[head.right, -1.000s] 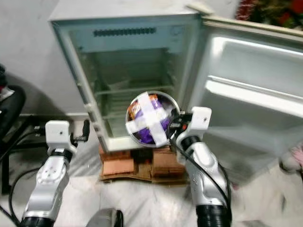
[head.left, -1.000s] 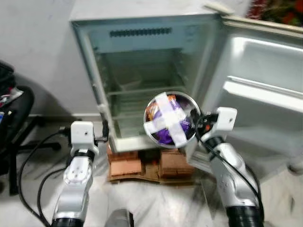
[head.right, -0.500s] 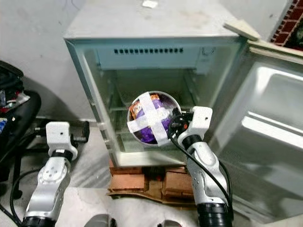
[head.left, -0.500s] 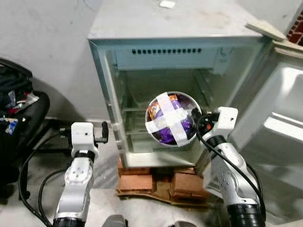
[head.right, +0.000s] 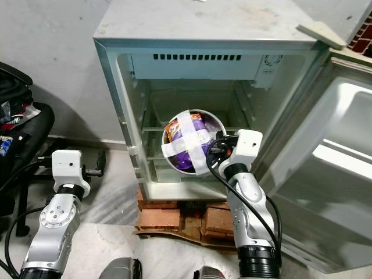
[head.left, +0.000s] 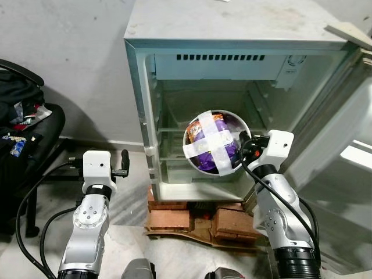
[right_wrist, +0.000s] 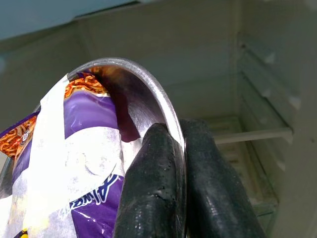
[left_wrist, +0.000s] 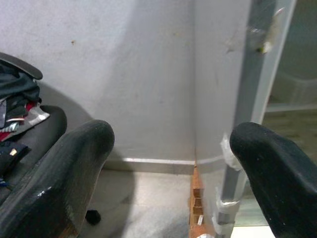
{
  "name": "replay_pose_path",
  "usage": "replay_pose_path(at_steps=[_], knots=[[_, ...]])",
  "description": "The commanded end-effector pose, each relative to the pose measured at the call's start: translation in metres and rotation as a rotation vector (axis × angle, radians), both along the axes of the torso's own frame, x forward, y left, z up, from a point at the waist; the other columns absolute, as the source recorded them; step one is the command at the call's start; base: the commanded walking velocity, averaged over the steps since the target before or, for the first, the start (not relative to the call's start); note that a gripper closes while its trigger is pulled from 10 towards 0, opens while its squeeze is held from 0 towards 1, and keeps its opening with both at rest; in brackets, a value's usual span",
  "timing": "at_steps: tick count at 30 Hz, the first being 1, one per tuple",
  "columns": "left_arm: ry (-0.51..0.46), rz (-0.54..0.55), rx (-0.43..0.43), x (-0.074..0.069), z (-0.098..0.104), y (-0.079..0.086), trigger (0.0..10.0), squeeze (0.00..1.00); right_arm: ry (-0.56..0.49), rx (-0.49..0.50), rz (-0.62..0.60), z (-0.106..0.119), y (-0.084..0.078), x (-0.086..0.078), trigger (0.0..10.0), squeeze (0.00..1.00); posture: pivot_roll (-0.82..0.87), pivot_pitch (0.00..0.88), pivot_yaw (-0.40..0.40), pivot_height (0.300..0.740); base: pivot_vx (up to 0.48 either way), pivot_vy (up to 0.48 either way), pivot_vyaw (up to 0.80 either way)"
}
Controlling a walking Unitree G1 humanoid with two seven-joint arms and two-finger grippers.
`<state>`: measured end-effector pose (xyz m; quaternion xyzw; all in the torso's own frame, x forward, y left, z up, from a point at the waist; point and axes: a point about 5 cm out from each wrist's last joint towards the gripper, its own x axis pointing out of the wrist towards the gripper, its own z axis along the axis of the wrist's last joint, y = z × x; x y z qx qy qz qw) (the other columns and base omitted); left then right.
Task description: Restocking fridge
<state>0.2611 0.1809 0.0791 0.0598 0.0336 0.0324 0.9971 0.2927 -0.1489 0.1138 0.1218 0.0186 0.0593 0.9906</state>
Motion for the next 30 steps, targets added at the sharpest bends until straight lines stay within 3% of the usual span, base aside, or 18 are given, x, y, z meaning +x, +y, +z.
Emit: replay_pose_path(at_steps=[1, 17, 24, 30], knots=[[-0.006, -0.006, 0.010, -0.001, 0.002, 0.001, 10.0, 0.00, -0.021, -0.004, -0.005, 0.004, 0.001, 0.001, 10.0, 0.00, 0.09, 0.088, -0.020, 0.740, 0.322, 0.000, 0.00], [-0.001, -0.015, -0.003, -0.005, 0.001, 0.004, 10.0, 0.00, 0.000, -0.035, -0.067, -0.003, -0.006, -0.001, 10.0, 0.00, 0.09, 0.093, -0.018, 0.740, 0.327, 0.000, 0.00], [-0.006, -0.015, -0.001, -0.009, 0.003, 0.004, 10.0, 0.00, -0.003, -0.037, -0.081, -0.002, -0.008, -0.001, 10.0, 0.00, 0.09, 0.097, -0.019, 0.740, 0.000, 0.000, 0.00], [0.008, 0.010, 0.010, -0.023, 0.004, 0.011, 10.0, 0.00, 0.005, -0.033, -0.104, -0.004, -0.009, 0.000, 10.0, 0.00, 0.11, 0.121, -0.024, 0.740, 0.000, 0.000, 0.00]])
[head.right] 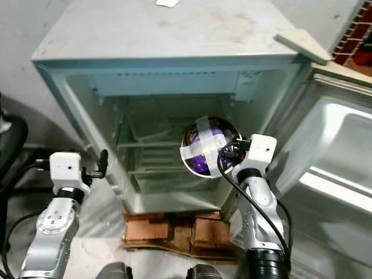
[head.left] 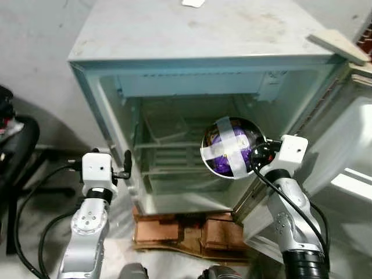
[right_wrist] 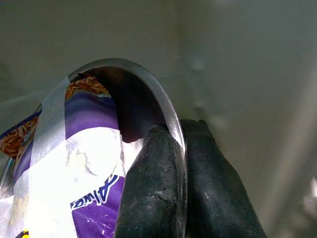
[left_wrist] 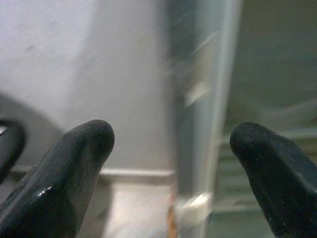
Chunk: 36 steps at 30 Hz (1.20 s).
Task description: Restocking fridge
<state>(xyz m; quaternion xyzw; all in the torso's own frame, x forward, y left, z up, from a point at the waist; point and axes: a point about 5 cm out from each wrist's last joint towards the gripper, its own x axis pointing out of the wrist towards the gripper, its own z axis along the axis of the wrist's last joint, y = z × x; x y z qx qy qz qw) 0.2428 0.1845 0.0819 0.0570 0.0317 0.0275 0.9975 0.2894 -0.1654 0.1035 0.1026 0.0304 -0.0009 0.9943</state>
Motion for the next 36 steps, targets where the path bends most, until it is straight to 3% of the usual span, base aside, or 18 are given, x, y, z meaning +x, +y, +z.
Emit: replay_pose_path(at_steps=[1, 10, 15, 18, 25, 26, 30, 34, 36], knots=[[0.012, 0.021, 0.016, -0.005, 0.001, 0.008, 10.0, 0.00, -0.030, 0.009, 0.011, 0.006, 0.007, 0.004, 10.0, 0.00, 0.11, 0.121, -0.024, 0.740, 0.000, 0.000, 0.00], [0.048, 0.047, 0.022, -0.023, 0.002, 0.011, 10.0, 0.00, -0.001, -0.012, -0.046, 0.004, 0.009, 0.021, 10.0, 0.00, 0.16, 0.169, -0.033, 0.740, 0.000, 0.000, 0.00], [0.098, 0.032, 0.010, -0.042, 0.000, 0.016, 10.0, 0.00, 0.013, -0.035, -0.115, 0.002, -0.003, 0.036, 10.0, 0.00, 0.21, 0.209, -0.038, 0.740, 0.000, 0.000, 0.00], [0.118, 0.050, 0.018, -0.053, -0.001, 0.021, 10.0, 0.00, 0.022, -0.005, -0.196, 0.003, -0.019, 0.044, 10.0, 0.00, 0.23, 0.221, -0.042, 0.740, 0.000, 0.000, 0.00], [0.131, 0.042, 0.018, -0.061, 0.003, 0.019, 10.0, 0.00, 0.082, 0.020, -0.302, -0.004, -0.034, 0.051, 10.0, 0.00, 0.26, 0.243, -0.050, 0.740, 0.000, 0.000, 0.00], [0.132, 0.042, 0.018, -0.061, 0.003, 0.019, 10.0, 0.00, 0.085, 0.019, -0.306, -0.004, -0.034, 0.051, 10.0, 0.00, 0.26, 0.243, -0.050, 0.740, 0.000, 0.000, 0.00], [0.131, 0.033, 0.010, -0.064, 0.008, 0.015, 10.0, 0.00, 0.140, 0.210, -0.306, -0.002, -0.018, 0.072, 10.0, 0.00, 0.28, 0.272, -0.055, 0.740, 0.000, 0.000, 0.00], [0.133, 0.039, 0.004, -0.066, 0.010, 0.015, 10.0, 0.00, 0.139, 0.261, -0.307, 0.007, -0.009, 0.082, 10.0, 0.00, 0.29, 0.284, -0.064, 0.740, 0.000, 0.000, 0.00], [0.134, 0.041, -0.001, -0.068, 0.012, 0.013, 10.0, 0.00, 0.136, 0.314, -0.314, 0.021, -0.002, 0.094, 10.0, 0.00, 0.30, 0.303, -0.077, 0.740, 0.000, 0.000, 0.00]])
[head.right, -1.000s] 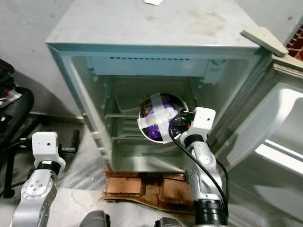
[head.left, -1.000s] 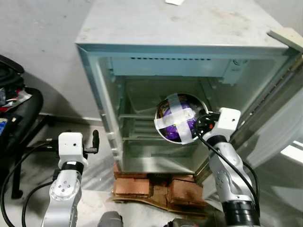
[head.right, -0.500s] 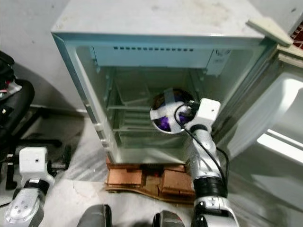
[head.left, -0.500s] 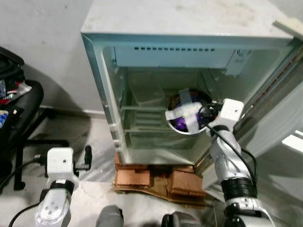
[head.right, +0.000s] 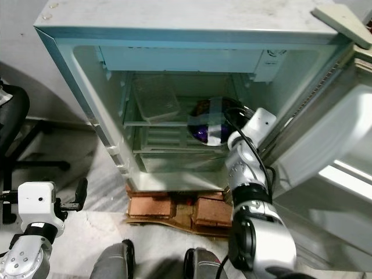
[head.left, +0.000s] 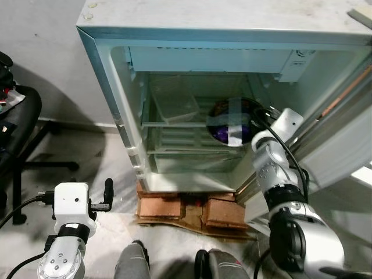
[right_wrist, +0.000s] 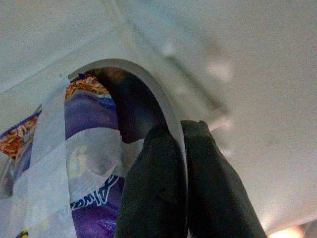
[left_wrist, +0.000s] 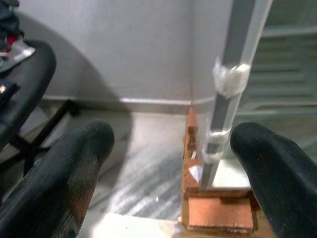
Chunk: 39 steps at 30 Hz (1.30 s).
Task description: Restocking fridge
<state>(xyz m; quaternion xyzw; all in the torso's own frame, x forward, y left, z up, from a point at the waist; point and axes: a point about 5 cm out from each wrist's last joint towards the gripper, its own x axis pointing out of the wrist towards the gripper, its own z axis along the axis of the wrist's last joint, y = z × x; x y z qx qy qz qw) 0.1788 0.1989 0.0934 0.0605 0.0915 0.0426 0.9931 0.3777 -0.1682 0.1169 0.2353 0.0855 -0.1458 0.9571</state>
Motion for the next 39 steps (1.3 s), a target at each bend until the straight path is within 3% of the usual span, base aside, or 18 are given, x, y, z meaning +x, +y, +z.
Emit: replay_pose_path(at_steps=[1, 6, 11, 16, 17, 18, 27, 31, 35, 39], knots=[[0.016, 0.006, -0.009, -0.005, 0.001, -0.002, 10.0, 0.00, -0.012, 0.055, -0.031, 0.011, 0.003, 0.008, 10.0, 0.00, 0.30, 0.310, -0.085, 0.740, 0.000, 0.000, 0.00], [0.029, 0.029, -0.033, -0.011, 0.002, -0.005, 10.0, 0.00, -0.030, 0.101, -0.044, 0.029, 0.006, 0.019, 10.0, 0.00, 0.31, 0.333, -0.104, 0.740, 0.000, 0.000, 0.00], [0.047, 0.065, -0.056, -0.018, 0.002, -0.006, 10.0, 0.00, -0.061, 0.227, -0.064, 0.053, 0.016, 0.030, 10.0, 0.00, 0.34, 0.365, -0.137, 0.740, 0.000, 0.000, 0.00], [0.044, 0.073, -0.053, -0.018, 0.004, -0.006, 10.0, 0.00, -0.085, 0.265, -0.066, 0.064, 0.022, 0.034, 10.0, 0.00, 0.35, 0.367, -0.141, 0.740, 0.000, 0.000, 0.00], [0.043, 0.079, -0.053, -0.018, 0.005, -0.005, 10.0, 0.00, -0.103, 0.312, -0.072, 0.069, 0.024, 0.036, 10.0, 0.84, 0.35, 0.367, -0.142, 0.740, 0.000, 0.000, 0.00], [0.043, 0.081, -0.053, -0.018, 0.005, -0.005, 10.0, 0.00, -0.118, 0.339, -0.072, 0.072, 0.025, 0.037, 10.0, 1.00, 0.35, 0.365, -0.146, 0.740, 0.000, 0.000, 0.00], [0.040, 0.088, -0.059, -0.014, 0.005, -0.009, 10.0, 0.00, -0.210, 0.481, -0.055, 0.088, 0.024, 0.041, 10.0, 1.00, 0.34, 0.355, -0.150, 0.740, 0.000, 0.000, 0.00], [0.038, 0.087, -0.058, -0.013, 0.006, -0.010, 10.0, 0.00, -0.227, 0.484, -0.042, 0.090, 0.022, 0.042, 10.0, 1.00, 0.34, 0.347, -0.148, 0.740, 0.000, 0.000, 0.00], [0.025, 0.075, -0.049, 0.000, 0.006, -0.012, 10.0, 0.00, -0.211, 0.291, 0.037, 0.082, 0.018, 0.040, 10.0, 1.00, 0.32, 0.314, -0.143, 0.740, 0.000, 0.000, 0.00], [0.018, 0.066, -0.048, 0.008, 0.005, -0.013, 10.0, 0.00, -0.190, 0.190, 0.083, 0.069, 0.012, 0.036, 10.0, 1.00, 0.30, 0.297, -0.141, 0.740, 0.000, 0.000, 0.00]])
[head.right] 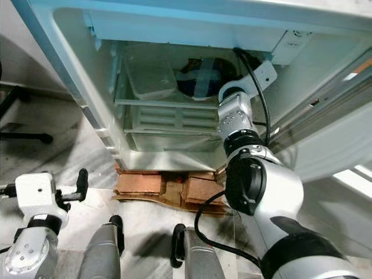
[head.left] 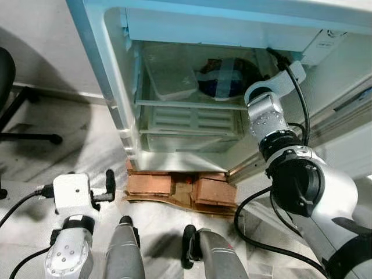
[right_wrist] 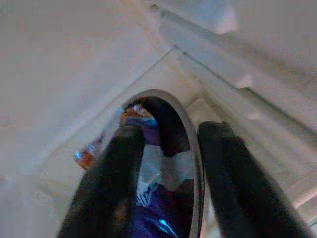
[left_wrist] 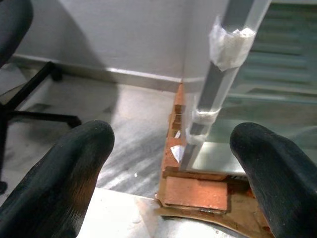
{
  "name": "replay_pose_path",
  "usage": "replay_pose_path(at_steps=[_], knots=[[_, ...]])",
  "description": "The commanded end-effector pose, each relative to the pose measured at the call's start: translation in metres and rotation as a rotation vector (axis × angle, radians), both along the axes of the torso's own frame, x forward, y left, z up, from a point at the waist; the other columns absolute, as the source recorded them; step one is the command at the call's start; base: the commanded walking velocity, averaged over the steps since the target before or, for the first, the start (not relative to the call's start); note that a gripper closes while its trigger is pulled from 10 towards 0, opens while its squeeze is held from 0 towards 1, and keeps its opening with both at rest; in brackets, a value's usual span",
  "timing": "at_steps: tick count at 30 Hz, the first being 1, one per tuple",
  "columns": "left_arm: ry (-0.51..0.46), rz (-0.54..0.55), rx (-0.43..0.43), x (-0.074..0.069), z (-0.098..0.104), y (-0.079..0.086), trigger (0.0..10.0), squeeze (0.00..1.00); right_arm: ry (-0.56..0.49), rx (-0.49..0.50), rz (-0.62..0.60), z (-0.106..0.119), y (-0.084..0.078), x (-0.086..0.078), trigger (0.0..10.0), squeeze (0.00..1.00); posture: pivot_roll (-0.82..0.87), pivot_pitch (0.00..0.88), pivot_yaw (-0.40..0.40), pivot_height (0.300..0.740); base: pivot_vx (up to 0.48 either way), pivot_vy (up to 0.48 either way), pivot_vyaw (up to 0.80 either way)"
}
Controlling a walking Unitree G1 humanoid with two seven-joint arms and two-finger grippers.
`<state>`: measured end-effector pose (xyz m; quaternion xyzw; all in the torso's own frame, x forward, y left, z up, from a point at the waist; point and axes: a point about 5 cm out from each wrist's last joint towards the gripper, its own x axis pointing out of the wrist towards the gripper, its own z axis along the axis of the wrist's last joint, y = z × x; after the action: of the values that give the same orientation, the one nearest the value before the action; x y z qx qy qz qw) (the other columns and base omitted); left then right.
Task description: Restocking fridge
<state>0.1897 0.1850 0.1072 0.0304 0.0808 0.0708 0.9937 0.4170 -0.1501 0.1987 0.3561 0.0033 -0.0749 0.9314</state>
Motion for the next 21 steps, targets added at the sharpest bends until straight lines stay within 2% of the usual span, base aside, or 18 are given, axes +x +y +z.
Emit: replay_pose_path(at_steps=[1, 5, 8, 12, 14, 19, 21], knots=[[0.043, 0.003, 0.005, -0.002, -0.008, 0.001, 10.0, 0.00, 0.034, -0.062, 0.019, -0.016, -0.007, -0.004, 10.0, 1.00, 0.30, 0.297, -0.141, 0.740, 0.000, 0.000, 0.00], [0.032, -0.011, 0.008, 0.005, -0.009, -0.001, 10.0, 0.00, 0.051, -0.154, 0.045, -0.028, -0.018, -0.009, 10.0, 1.00, 0.29, 0.277, -0.131, 0.740, 0.000, 0.000, 0.00], [0.026, -0.015, 0.016, 0.009, -0.008, 0.001, 10.0, 0.00, 0.030, -0.184, 0.078, -0.028, -0.017, -0.009, 10.0, 1.00, 0.29, 0.266, -0.122, 0.740, 0.000, 0.000, 0.00], [0.014, -0.020, 0.025, 0.016, -0.007, 0.005, 10.0, 0.00, -0.020, -0.263, 0.155, -0.024, -0.008, -0.009, 10.0, 1.00, 0.27, 0.249, -0.109, 0.740, 0.000, 0.000, 0.00], [0.012, -0.021, 0.026, 0.016, -0.007, 0.005, 10.0, 0.00, -0.029, -0.270, 0.165, -0.024, -0.007, -0.009, 10.0, 1.00, 0.27, 0.249, -0.109, 0.740, 0.000, 0.000, 0.00], [-0.015, -0.039, 0.042, 0.024, -0.004, 0.005, 10.0, 0.00, -0.082, -0.292, 0.279, -0.024, 0.004, -0.010, 10.0, 1.00, 0.27, 0.227, -0.099, 0.740, 0.000, 0.000, 0.00], [-0.020, -0.041, 0.045, 0.026, -0.004, 0.005, 10.0, 0.00, -0.133, -0.347, 0.361, -0.024, 0.009, -0.013, 10.0, 1.00, 0.26, 0.216, -0.097, 0.740, 0.000, 0.000, 0.00]])
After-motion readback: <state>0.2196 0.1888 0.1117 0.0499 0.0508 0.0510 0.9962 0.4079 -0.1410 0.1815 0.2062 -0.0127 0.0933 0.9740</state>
